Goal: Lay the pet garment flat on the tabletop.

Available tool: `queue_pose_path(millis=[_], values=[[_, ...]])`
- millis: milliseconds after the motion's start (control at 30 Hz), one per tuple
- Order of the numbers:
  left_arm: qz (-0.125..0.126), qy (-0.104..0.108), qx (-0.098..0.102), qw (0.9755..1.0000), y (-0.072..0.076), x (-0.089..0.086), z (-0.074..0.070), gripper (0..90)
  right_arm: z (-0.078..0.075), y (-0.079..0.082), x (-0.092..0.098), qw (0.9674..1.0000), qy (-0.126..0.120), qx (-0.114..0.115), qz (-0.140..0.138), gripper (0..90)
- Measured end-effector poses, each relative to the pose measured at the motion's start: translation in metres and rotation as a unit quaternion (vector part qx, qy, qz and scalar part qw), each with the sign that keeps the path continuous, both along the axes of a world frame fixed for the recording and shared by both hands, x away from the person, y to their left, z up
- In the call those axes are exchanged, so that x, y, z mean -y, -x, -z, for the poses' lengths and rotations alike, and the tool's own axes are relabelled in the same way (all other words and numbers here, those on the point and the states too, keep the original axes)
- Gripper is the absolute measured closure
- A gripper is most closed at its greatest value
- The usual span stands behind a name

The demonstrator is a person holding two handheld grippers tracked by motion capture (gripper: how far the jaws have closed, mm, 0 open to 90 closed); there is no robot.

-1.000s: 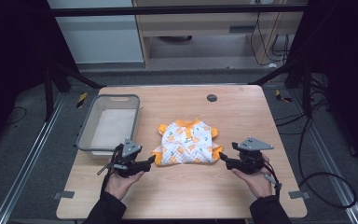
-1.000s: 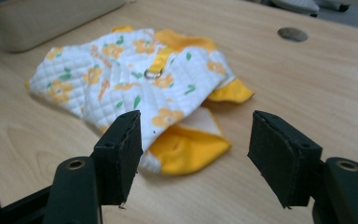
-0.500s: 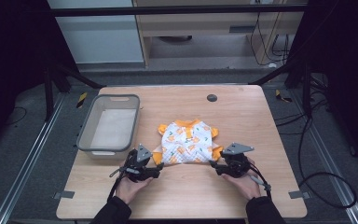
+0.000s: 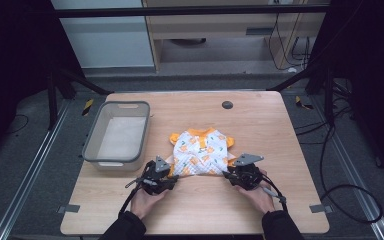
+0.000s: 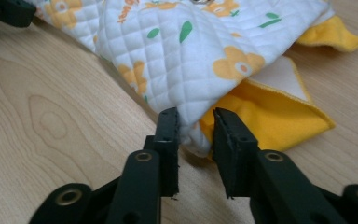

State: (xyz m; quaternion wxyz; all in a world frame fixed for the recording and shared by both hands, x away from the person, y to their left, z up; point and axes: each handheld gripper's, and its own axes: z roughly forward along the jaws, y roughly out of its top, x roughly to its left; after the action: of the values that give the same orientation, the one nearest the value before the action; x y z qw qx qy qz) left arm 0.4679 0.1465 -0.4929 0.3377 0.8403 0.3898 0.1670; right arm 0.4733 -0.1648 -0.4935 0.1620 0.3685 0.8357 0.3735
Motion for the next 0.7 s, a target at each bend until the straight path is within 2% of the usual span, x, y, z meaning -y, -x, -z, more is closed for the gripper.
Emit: queue_pose_path(millis=[100,133,167,267,300,333,367,400,467,500,567,600,700], values=[[-0.001,0.014,-0.009,0.9999,-0.001,-0.001,-0.001,73.4,0.000,0.001,-0.002,1.0000,0.004,-0.005,-0.006,79.9],[0.001,0.015,-0.010,0.9998,-0.001,-0.001,-0.001,73.4,0.000,0.001,-0.002,1.0000,0.004,-0.005,-0.006,79.9],[0.002,0.016,-0.010,0.9998,0.000,0.000,-0.001,78.7,-0.002,0.002,-0.003,0.9999,0.003,-0.006,-0.010,81.9],[0.013,0.037,-0.010,0.9992,0.003,-0.001,-0.008,81.1,-0.006,0.003,-0.003,0.9999,-0.002,-0.005,-0.012,82.9],[0.015,0.046,-0.011,0.9988,0.006,-0.001,-0.012,82.1,-0.015,0.007,-0.001,0.9995,-0.027,-0.005,-0.015,83.3],[0.018,0.052,-0.010,0.9984,0.007,-0.002,-0.015,82.1,-0.015,0.007,-0.001,0.9995,-0.027,-0.005,-0.015,83.3],[0.023,0.066,-0.008,0.9975,0.011,-0.004,-0.021,82.3,-0.018,0.009,0.000,0.9993,-0.034,-0.005,-0.016,83.4],[0.029,0.070,-0.009,0.9971,0.014,-0.005,-0.027,82.5,-0.024,0.012,0.001,0.9989,-0.043,-0.004,-0.019,83.5],[0.037,0.083,0.001,0.9958,0.020,-0.009,-0.037,82.7,-0.038,0.021,0.006,0.9977,-0.061,-0.003,-0.029,83.5],[0.043,0.094,0.005,0.9946,0.025,-0.012,-0.044,82.7,-0.038,0.021,0.006,0.9977,-0.061,-0.003,-0.029,83.5],[0.051,0.107,0.009,0.9929,0.033,-0.018,-0.053,82.8,-0.052,0.031,0.014,0.9952,-0.089,-0.013,-0.039,84.0],[0.054,0.114,0.008,0.9920,0.036,-0.020,-0.057,82.8,-0.052,0.031,0.014,0.9952,-0.089,-0.013,-0.039,84.0],[0.060,0.139,0.001,0.9884,0.043,-0.025,-0.066,82.6,-0.065,0.042,0.021,0.9926,-0.108,-0.026,-0.048,84.2]])
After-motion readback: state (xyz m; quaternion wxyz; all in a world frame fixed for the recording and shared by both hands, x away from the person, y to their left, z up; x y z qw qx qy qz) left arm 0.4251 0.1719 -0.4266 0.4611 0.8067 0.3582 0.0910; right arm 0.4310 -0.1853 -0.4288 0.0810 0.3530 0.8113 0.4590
